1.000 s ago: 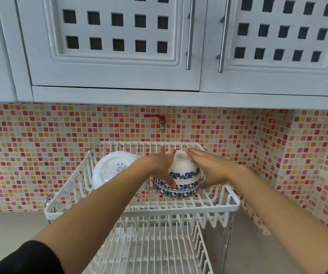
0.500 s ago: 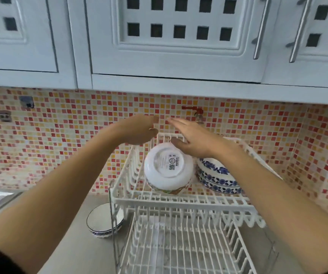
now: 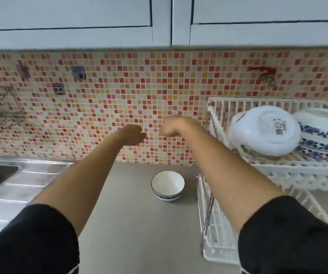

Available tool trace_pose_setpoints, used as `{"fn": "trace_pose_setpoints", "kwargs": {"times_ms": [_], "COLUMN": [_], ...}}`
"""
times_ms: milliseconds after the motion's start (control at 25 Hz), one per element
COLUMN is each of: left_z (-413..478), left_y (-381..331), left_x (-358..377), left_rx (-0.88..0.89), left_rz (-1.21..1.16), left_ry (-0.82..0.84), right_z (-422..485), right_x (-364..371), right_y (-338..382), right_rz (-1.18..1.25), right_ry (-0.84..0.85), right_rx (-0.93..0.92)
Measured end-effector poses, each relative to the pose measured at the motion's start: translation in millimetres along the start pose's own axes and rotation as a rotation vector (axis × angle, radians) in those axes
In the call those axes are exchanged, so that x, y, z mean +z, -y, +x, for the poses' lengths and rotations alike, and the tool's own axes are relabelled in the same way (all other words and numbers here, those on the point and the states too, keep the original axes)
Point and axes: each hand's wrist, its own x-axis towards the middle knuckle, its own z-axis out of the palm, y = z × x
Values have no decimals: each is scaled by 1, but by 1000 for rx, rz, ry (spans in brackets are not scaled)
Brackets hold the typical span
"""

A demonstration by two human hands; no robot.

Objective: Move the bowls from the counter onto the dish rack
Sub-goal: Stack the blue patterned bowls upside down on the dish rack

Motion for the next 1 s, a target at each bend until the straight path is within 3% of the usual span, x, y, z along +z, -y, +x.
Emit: {"fn": "trace_pose_setpoints", "kwargs": {"times_ms": [80,200,360,640,880,1000], "left_z": [11,20,33,61,63,61], "left_y": [19,29,30,14,17,38], "left_x": [46,114,188,259,273,258], "left_rx": [-15,-35,-112,-318,-293,-286], "left_rz": [-40,-119,-226,-536,-546,-479], "left_ry": [90,201,249,214,228,165], "right_z": [17,26,30,67,69,52], "right_x": [55,142,229,297,304,298], "right_y": [0,-15,-42,-65,-59,-47], "right_rz": [165,416,461,614,708,781], "right_ry": [65,-1,-89,9,2,-72], "right_rx": [127,358,555,648,651,508]}}
